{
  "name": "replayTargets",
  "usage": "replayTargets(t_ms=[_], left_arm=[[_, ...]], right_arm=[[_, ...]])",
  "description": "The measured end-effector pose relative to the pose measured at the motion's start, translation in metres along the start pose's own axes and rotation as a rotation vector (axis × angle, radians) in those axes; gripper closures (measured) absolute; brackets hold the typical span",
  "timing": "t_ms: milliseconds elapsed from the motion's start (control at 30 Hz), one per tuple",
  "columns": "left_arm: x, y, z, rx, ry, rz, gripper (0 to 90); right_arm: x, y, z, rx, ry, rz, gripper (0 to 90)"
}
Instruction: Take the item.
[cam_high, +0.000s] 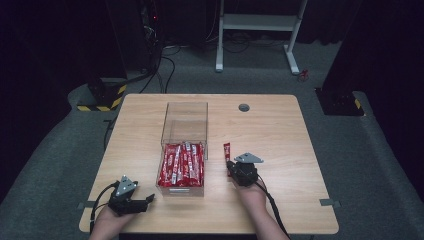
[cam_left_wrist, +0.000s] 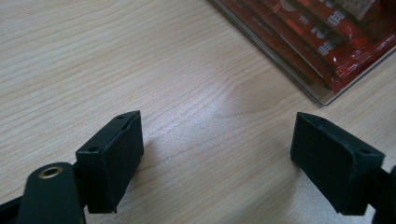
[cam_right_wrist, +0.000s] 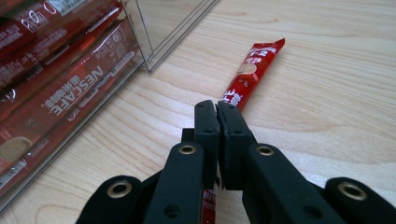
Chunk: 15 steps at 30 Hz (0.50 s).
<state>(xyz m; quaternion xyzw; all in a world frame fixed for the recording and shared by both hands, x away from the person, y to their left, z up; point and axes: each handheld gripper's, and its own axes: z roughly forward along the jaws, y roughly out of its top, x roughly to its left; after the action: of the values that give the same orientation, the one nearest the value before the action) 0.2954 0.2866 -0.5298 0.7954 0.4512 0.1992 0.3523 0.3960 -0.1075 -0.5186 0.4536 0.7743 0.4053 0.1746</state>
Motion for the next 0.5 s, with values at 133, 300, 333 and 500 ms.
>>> replayTargets(t_ms=[133, 300, 333, 500], left_arm=[[0.0000, 0.0000, 0.0000, 0.000, 0.000, 0.000, 17.5], [0.0000, 0.0000, 0.0000, 0.000, 0.000, 0.000, 17.5], [0.0000, 0.0000, 0.0000, 0.000, 0.000, 0.000, 17.5], [0.0000, 0.0000, 0.0000, 0.000, 0.000, 0.000, 17.5]], right_arm=[[0.0006, -0.0001, 0.0005, -0.003, 0.005, -0.010, 85.7], [0.0005, 0.0008, -0.0016, -0.014, 0.008, -0.009, 81.6], [0.0007, 0.0012, -0.0025, -0.020, 0.008, -0.008, 80.9], [0.0029, 0.0040, -0.0081, -0.044, 0.026, -0.014, 77.8]])
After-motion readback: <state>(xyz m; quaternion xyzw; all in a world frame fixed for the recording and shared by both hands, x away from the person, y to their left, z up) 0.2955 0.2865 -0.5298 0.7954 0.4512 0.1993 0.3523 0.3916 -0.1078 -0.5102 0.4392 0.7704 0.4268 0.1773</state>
